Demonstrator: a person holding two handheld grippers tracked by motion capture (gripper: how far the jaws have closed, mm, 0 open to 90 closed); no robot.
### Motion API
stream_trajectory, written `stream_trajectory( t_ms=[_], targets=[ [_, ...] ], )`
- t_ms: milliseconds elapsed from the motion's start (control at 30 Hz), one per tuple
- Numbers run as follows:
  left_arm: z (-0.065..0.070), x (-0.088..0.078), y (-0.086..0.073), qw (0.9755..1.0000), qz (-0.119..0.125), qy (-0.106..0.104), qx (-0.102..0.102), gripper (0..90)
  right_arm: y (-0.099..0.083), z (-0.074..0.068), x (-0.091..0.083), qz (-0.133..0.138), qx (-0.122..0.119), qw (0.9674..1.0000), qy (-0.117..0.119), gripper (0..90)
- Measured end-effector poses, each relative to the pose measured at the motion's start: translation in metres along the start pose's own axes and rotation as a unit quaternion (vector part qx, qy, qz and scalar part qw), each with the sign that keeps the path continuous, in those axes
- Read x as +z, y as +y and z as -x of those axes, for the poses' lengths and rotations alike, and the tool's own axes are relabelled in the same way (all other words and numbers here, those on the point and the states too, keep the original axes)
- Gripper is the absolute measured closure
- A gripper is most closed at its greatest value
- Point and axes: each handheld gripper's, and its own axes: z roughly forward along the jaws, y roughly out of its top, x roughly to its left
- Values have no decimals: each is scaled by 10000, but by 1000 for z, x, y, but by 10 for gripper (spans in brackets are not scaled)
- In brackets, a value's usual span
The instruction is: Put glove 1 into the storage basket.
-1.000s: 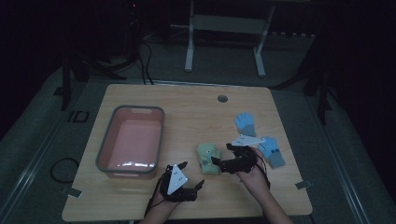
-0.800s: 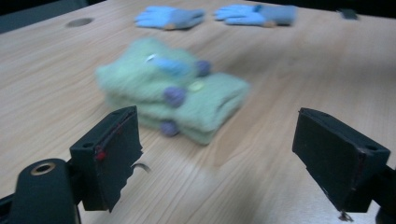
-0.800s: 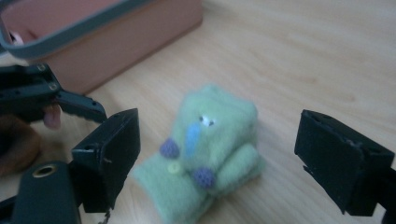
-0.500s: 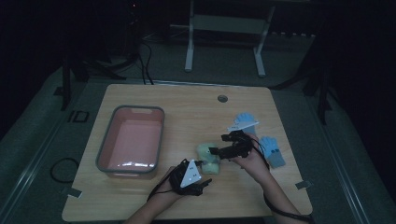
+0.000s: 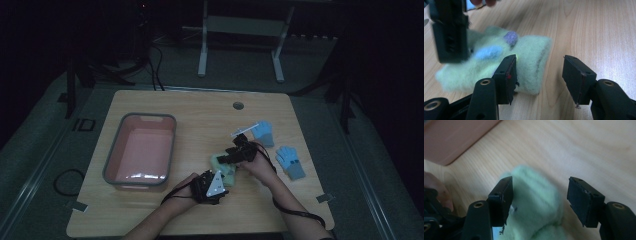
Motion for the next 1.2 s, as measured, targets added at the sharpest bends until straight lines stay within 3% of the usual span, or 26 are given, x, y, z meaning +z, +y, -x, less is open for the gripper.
stream_trajectory(
  t_ms=[67, 167, 300, 400, 467, 500, 567, 833, 933, 1200],
  targets=[
    [0, 1, 0, 10000, 21, -9, 23, 469, -3, 4, 4, -113, 148, 9997, 128, 405],
    [5, 3, 0, 9996, -59, 151, 245, 469, -7, 11, 10, -286, 509, 9976, 372, 409],
    [14, 7, 3, 9970, -218, 443, 598, 485, -10, 11, 13, -285, 409, 9976, 471, 478],
    [17, 10, 3, 9949, -274, 692, 676, 572, -12, 11, 13, -275, 439, 9970, 571, 547],
    [16, 10, 3, 9943, -291, 776, 675, 689, -13, 11, 13, -234, 407, 9971, 596, 590],
    [12, 9, 4, 9958, -297, 731, 467, 712, -14, 10, 13, -207, 387, 9973, 590, 607],
    [7, 8, 7, 9971, -329, 616, 319, 752, -14, 8, 12, -154, 335, 9979, 523, 636],
    [-8, 0, 20, 9982, -541, 238, -75, 791, -9, 2, 2, -23, 287, 9986, 442, 718],
    [-12, -6, 26, 9982, -561, 226, -38, 793, -5, -1, -5, 31, 241, 9988, 428, 728],
    [-20, -28, 37, 9981, -554, 281, 55, 795, 7, -6, -20, 300, 322, 9966, 699, 729]
  ],
)
